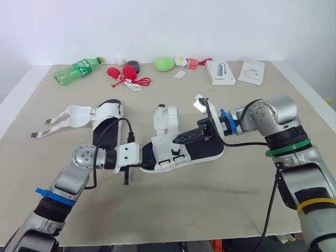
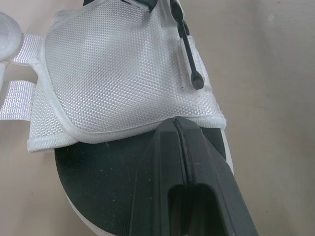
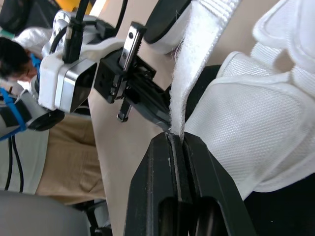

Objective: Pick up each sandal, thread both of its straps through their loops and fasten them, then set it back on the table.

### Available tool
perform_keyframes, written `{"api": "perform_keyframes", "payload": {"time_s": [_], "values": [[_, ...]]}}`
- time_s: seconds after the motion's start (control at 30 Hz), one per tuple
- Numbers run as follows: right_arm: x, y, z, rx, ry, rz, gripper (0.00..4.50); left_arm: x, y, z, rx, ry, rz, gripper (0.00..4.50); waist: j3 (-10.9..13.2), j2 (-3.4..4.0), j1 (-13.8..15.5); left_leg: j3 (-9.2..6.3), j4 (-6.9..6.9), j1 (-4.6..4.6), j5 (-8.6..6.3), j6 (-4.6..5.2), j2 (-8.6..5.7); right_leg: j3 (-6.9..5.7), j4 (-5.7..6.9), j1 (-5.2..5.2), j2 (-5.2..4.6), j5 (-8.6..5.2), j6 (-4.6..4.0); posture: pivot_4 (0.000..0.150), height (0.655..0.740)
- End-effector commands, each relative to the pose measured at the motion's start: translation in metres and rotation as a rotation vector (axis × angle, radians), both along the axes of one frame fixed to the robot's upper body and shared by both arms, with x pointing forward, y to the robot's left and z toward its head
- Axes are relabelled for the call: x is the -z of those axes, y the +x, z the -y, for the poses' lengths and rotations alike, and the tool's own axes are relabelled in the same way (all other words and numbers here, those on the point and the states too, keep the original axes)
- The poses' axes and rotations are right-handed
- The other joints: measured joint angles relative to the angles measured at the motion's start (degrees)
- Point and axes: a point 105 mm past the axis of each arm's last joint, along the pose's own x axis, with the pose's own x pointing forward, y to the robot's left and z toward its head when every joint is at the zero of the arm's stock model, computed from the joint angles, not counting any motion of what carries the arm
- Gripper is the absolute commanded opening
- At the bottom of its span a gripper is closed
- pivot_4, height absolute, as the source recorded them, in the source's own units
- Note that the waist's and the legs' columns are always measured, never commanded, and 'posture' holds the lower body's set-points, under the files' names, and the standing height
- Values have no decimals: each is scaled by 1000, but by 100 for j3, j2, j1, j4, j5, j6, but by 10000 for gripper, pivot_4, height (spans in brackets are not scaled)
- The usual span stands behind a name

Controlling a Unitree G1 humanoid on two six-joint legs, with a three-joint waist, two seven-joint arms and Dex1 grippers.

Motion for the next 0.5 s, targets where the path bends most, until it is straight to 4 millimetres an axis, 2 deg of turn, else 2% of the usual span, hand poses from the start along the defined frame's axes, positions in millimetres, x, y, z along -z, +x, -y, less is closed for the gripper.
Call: {"api": "perform_keyframes", "payload": {"time_s": [0.03, 0.23, 0.5], "values": [[-14, 0, 0, -17, 20, 11, 691, -1, 0, 1, 7, 5, 14, 0, 0, 0, 1, 0, 0, 0, 0, 0, 0, 0, 0, 0, 0, -3, -5, 1500, 7400], [-5, -5, 3, -6, -16, -56, 691, -1, 0, 0, 4, 9, 14, 0, 0, 0, 1, 0, 0, 0, 0, 0, 0, 0, 0, 0, 0, 5, 9, 1500, 7400], [14, 0, 11, 31, -91, -56, 691, 0, -1, 1, 4, 11, 15, 0, 0, 0, 0, 0, 0, 1, 0, 0, 0, 0, 1, 0, 0, 5, 9, 1500, 7400]]}}
